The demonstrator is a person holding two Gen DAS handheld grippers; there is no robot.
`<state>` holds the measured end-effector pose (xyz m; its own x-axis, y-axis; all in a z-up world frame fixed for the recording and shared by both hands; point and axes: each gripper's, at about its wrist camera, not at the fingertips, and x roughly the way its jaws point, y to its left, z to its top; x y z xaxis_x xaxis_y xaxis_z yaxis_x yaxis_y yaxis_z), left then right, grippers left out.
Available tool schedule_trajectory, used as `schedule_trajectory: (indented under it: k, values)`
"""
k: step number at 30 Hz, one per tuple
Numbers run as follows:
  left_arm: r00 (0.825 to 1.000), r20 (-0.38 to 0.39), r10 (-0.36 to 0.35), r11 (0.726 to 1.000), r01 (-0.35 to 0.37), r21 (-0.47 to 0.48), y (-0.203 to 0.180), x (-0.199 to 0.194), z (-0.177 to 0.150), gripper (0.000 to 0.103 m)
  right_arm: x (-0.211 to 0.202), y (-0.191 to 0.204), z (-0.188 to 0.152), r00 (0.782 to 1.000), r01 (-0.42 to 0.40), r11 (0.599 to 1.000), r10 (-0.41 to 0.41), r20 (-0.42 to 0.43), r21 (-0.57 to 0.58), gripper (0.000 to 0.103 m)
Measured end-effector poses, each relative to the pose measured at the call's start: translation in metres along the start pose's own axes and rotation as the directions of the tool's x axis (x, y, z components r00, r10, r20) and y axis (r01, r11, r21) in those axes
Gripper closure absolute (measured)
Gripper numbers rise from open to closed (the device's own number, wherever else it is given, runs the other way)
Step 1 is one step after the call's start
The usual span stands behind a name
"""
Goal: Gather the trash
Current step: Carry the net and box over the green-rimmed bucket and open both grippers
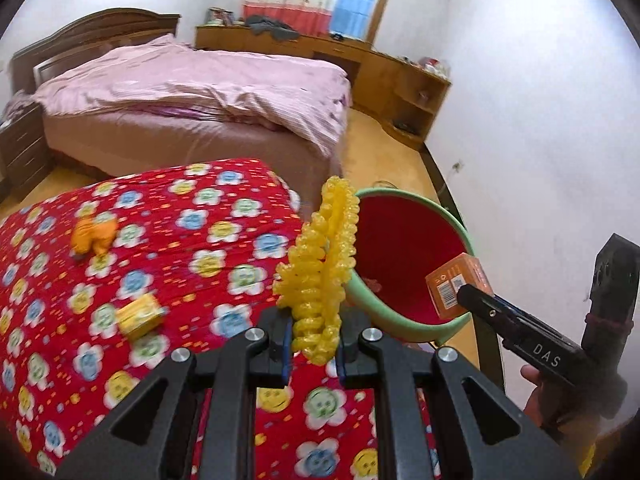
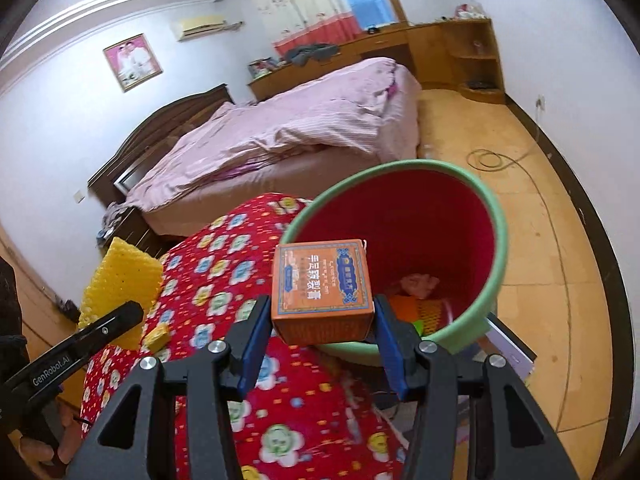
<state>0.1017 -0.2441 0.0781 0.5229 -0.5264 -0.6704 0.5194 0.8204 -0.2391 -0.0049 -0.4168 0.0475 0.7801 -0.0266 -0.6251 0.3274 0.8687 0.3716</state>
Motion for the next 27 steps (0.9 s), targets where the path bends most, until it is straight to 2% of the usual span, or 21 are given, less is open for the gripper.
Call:
schedule_trajectory:
  k: [10,17,24,27]
  values:
    - [0.997,-0.066,-0.041,0.997,0.046,0.07,-0.041,0.055,0.012,0.088,0.012,-0.046,0.008,0.999,0.041,0.997,-0.041,-0.009,0.072,0.05]
    - [0.993,-0.108,-0.041,0.996,0.049,0.071,-0.051,0.09,0.018,0.088,0.028,-0.07,0.016,0.997,0.068,0.992,-0.065,-0.031,0.108,0.049]
    - [0.99,-0.124,-0.064,0.995,0.073,0.071,-0.055,0.104,0.019,0.088,0.036,-0.079,0.018,0.998,0.062,0.991,-0.059,-0.035,0.121,0.048]
    - [0.989,-0.125,-0.076,0.994,0.085,0.074,-0.056,0.105,0.02,0.08,0.036,-0.081,0.017,0.998,0.056,0.99,-0.053,-0.026,0.127,0.048]
